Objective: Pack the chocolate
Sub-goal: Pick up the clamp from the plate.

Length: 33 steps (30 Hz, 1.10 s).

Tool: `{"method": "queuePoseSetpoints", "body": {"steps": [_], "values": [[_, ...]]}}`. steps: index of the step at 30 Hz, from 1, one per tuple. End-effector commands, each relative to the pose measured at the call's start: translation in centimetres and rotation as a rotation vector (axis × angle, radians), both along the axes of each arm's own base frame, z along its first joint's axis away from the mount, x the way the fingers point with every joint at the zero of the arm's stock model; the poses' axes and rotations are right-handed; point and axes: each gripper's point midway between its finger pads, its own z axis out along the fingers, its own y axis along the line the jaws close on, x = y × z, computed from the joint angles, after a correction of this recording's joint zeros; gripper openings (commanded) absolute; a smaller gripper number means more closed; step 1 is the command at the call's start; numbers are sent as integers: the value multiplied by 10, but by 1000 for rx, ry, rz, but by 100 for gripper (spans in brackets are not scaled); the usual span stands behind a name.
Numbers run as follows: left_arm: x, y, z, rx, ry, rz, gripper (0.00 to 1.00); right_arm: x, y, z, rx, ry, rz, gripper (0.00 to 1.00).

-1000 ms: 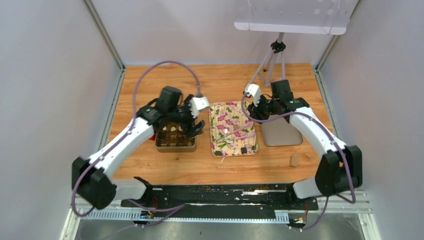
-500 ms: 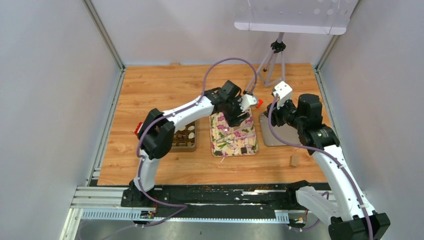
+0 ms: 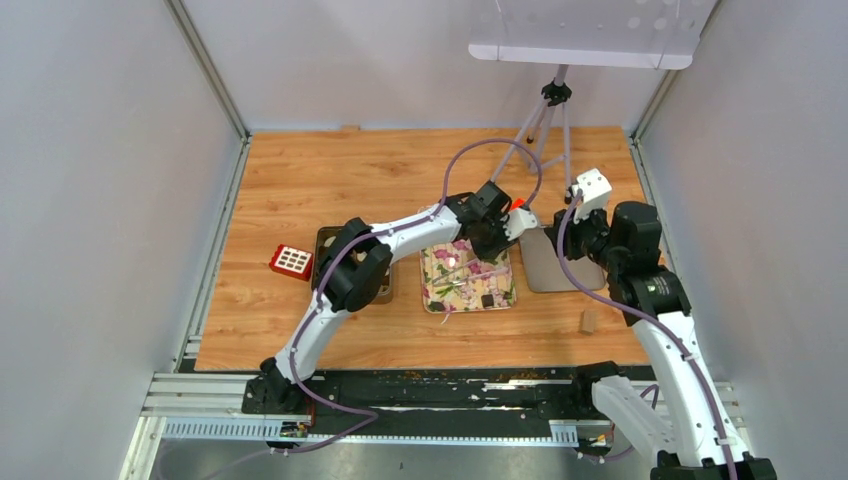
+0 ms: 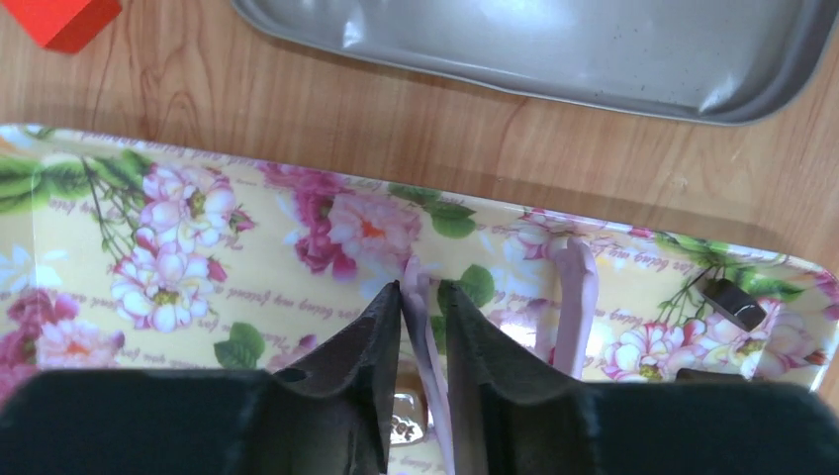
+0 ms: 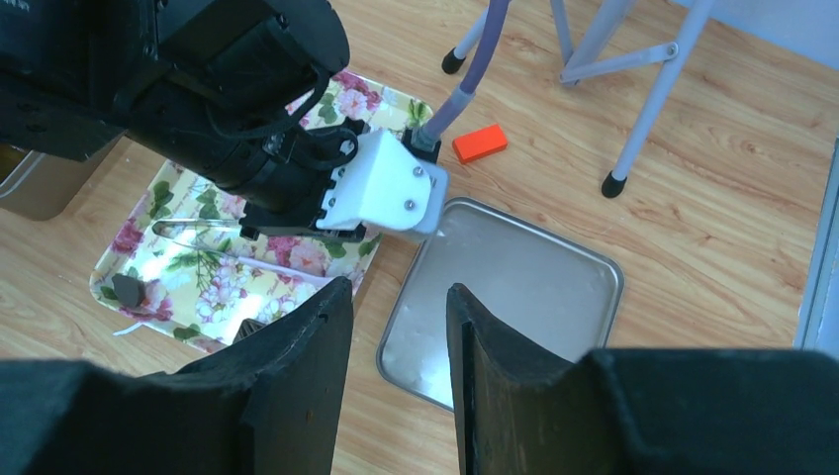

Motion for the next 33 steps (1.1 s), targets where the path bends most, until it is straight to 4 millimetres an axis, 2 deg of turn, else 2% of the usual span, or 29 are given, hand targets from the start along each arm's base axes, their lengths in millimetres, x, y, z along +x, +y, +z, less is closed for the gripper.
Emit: {"method": "queuePoseSetpoints", "body": {"steps": [1, 3, 6, 10, 14, 15, 16, 17, 19, 22, 25, 26, 28, 31, 33], "values": [[4, -7, 18, -25, -4, 33, 22, -7, -5, -2, 19, 4, -32, 40], [1, -8, 28, -35, 5, 28, 11, -9, -5, -3, 23, 7, -27, 40], [0, -10, 62, -86, 21, 40, 0, -10, -3, -2, 26, 9, -10, 39], [8, -4, 143, -280, 84, 122, 0, -5, -1, 8, 19, -9, 17, 41], [23, 19, 222, -587, 219, 248, 0, 10, 12, 26, 52, -33, 80, 51], [29, 27, 245, -698, 248, 273, 0, 13, 19, 31, 78, -32, 110, 55], [37, 42, 279, -834, 240, 280, 0, 16, 27, 37, 110, -29, 147, 57], [38, 45, 298, -935, 248, 269, 0, 18, 36, 44, 137, -32, 201, 59], [44, 69, 347, -1061, 173, 246, 0, 18, 57, 57, 219, -11, 306, 64], [39, 96, 398, -1193, 160, 206, 1, 12, 87, 75, 362, 45, 485, 73], [19, 116, 432, -1288, 165, 127, 2, 10, 110, 97, 485, 71, 644, 76], [9, 121, 437, -1301, 173, 92, 0, 14, 116, 103, 506, 69, 685, 77], [-12, 132, 445, -1293, 185, 17, 0, 20, 128, 127, 524, 1, 786, 78], [-16, 149, 452, -1273, 255, 67, 0, 29, 154, 157, 548, -69, 891, 78], [-13, 161, 465, -1282, 254, 93, 0, 25, 175, 171, 551, -99, 967, 78]]}}
